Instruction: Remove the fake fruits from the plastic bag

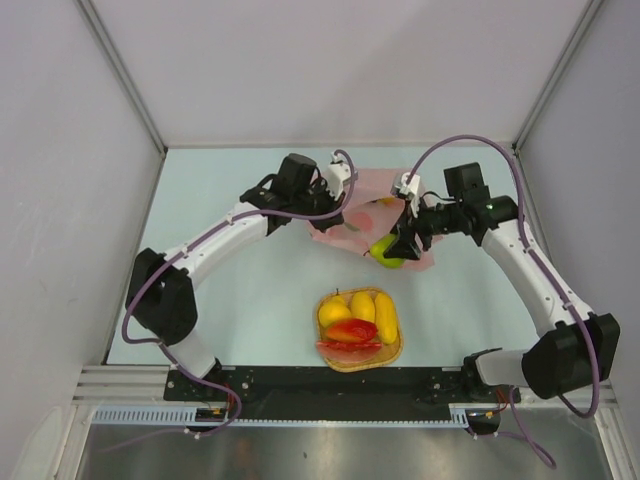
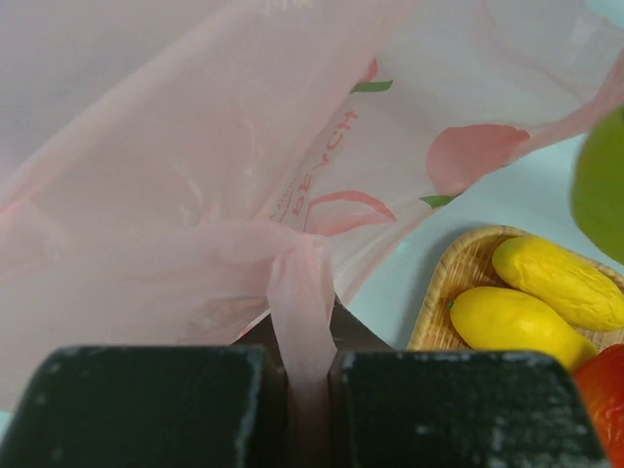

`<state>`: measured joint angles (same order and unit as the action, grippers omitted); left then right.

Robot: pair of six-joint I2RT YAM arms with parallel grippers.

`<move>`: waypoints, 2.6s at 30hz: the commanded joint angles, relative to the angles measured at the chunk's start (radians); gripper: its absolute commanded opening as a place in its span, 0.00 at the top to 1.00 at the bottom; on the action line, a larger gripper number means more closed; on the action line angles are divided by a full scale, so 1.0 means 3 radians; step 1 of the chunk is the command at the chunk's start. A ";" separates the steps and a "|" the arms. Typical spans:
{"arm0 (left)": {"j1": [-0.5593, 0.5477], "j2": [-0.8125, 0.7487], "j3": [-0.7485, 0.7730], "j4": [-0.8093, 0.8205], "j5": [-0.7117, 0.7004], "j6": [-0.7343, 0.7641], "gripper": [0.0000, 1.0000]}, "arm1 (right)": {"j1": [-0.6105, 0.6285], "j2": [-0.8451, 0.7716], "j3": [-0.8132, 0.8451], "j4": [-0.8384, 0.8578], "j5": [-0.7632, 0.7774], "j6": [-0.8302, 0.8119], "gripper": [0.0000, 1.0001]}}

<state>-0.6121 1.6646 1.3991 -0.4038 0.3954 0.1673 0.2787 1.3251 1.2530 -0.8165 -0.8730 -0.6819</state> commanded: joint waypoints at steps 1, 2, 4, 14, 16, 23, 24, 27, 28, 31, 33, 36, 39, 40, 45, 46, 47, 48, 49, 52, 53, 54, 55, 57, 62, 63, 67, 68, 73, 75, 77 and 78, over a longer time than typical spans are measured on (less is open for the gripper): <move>0.0046 0.0025 0.0148 0.0078 -0.0034 0.0107 0.99 | 0.0017 -0.0321 -0.0060 0.0267 -0.0362 0.0539 0.72; 0.0051 0.0050 0.0148 0.0088 -0.0060 0.0143 1.00 | 0.0032 -0.0412 -0.0065 0.0293 -0.0388 0.0636 0.73; 0.0072 0.0071 0.0163 0.0078 -0.0075 0.0168 1.00 | 0.0180 -0.0535 -0.0065 0.0248 -0.0363 0.0617 0.73; 0.0082 -0.0195 0.0031 0.0098 -0.0132 0.0189 1.00 | 0.0998 -0.1308 -0.0852 -0.0913 0.0251 -0.0646 0.74; 0.0082 -0.0297 -0.0046 0.0098 -0.0137 0.0148 1.00 | 0.1172 -0.1446 -0.1072 -0.0853 0.0424 -0.0601 0.74; 0.0082 -0.0522 -0.0297 0.0118 -0.0106 0.0179 1.00 | 0.1801 -0.1620 -0.1548 -0.0755 0.0665 -0.0595 0.74; 0.0087 -0.0532 -0.0312 0.0129 -0.0111 0.0184 1.00 | 0.1837 -0.1640 -0.1584 -0.0750 0.0686 -0.0631 0.74; 0.0082 -0.0527 -0.0276 0.0088 -0.0111 0.0209 1.00 | 0.1904 -0.1676 -0.1701 -0.0603 0.0808 -0.0642 0.73; 0.0082 -0.0537 -0.0271 0.0093 -0.0121 0.0209 1.00 | 0.1914 -0.1676 -0.1757 -0.0561 0.0844 -0.0637 0.74; 0.0082 -0.0553 -0.0256 0.0078 -0.0137 0.0240 1.00 | 0.1955 -0.1671 -0.1824 -0.0377 0.0931 -0.0611 0.74; 0.0082 -0.0558 -0.0256 0.0078 -0.0152 0.0245 1.00 | 0.1955 -0.1707 -0.1896 -0.0219 0.0977 -0.0621 0.75; 0.0082 -0.0543 -0.0286 0.0098 -0.0127 0.0220 1.00 | 0.1965 -0.1753 -0.1998 -0.0020 0.1054 -0.0621 0.75; 0.0082 -0.0507 -0.0317 0.0124 -0.0076 0.0174 1.00 | 0.1975 -0.1717 -0.2070 0.0098 0.1064 -0.0616 0.74; 0.0082 -0.0492 -0.0322 0.0139 -0.0070 0.0169 1.00 | 0.1975 -0.1687 -0.2085 0.0119 0.1079 -0.0611 0.74; 0.0082 -0.0471 -0.0348 0.0170 -0.0040 0.0123 1.00 | 0.1975 -0.1625 -0.2162 0.0308 0.1120 -0.0580 0.74; 0.0082 -0.0471 -0.0358 0.0180 -0.0045 0.0122 1.00 | 0.1975 -0.1615 -0.2187 0.0334 0.1131 -0.0580 0.74; 0.0082 -0.0471 -0.0368 0.0185 -0.0045 0.0117 1.00 | 0.1981 -0.1600 -0.2198 0.0354 0.1136 -0.0595 0.73; 0.0082 -0.0471 -0.0368 0.0185 -0.0050 0.0117 1.00 | 0.1975 -0.1589 -0.2203 0.0380 0.1141 -0.0606 0.73; 0.0082 -0.0466 -0.0384 0.0185 -0.0055 0.0117 1.00 | 0.1975 -0.1549 -0.2208 0.0385 0.1146 -0.0621 0.73; 0.0082 -0.0456 -0.0384 0.0190 -0.0035 0.0107 1.00 | 0.1975 -0.1538 -0.2233 0.0390 0.1161 -0.0672 0.72; 0.0082 -0.0446 -0.0379 0.0190 -0.0024 0.0102 1.00 | 0.1975 -0.1538 -0.2254 0.0395 0.1161 -0.0687 0.72; 0.0082 -0.0435 -0.0374 0.0195 -0.0024 0.0102 1.00 | 0.1975 -0.1548 -0.2269 0.0400 0.1151 -0.0713 0.71; 0.0082 -0.0425 -0.0368 0.0201 -0.0019 0.0097 1.00 | 0.1981 -0.1558 -0.2279 0.0400 0.1151 -0.0728 0.70; 0.0077 -0.0415 -0.0358 0.0206 -0.0009 0.0087 1.00 | 0.1986 -0.1574 -0.2330 0.0416 0.1151 -0.0734 0.69; 0.0077 -0.0379 -0.0353 0.0206 0.0011 0.0061 1.00 | 0.2006 -0.1574 -0.2371 0.0492 0.1156 -0.0708 0.63; 0.0077 -0.0379 -0.0353 0.0211 0.0011 0.0066 1.00 | 0.2011 -0.1559 -0.2377 0.0492 0.1161 -0.0718 0.60; 0.0077 -0.0379 -0.0353 0.0211 0.0022 0.0066 1.00 | 0.2032 -0.1604 -0.2382 0.0431 0.1192 -0.0774 0.36; 0.0077 -0.0379 -0.0363 0.0211 0.0027 0.0066 1.00 | 0.2027 -0.1645 -0.2377 0.0401 0.1202 -0.0780 0.32; 0.0077 -0.0364 -0.0363 0.0231 0.0037 0.0061 1.00 | 0.2032 -0.1957 -0.2377 0.0344 0.1289 -0.0795 0.10; 0.0077 -0.0348 -0.0358 0.0241 0.0057 0.0056 1.00 | 0.2052 -0.2029 -0.2366 0.0303 0.1335 -0.0795 0.10; 0.0077 -0.0338 -0.0343 0.0247 0.0078 0.0046 1.00 | 0.2052 -0.2116 -0.2321 0.0242 0.1355 -0.0800 0.09; 0.0077 -0.0318 -0.0323 0.0247 0.0083 0.0041 1.00 | 0.2057 -0.2141 -0.2305 0.0212 0.1356 -0.0805 0.09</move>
<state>-0.5922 1.5566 1.2877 -0.3683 0.3847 0.1993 0.8875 0.7246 0.5388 -0.7105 -0.4900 -0.9138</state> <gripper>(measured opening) 0.005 0.905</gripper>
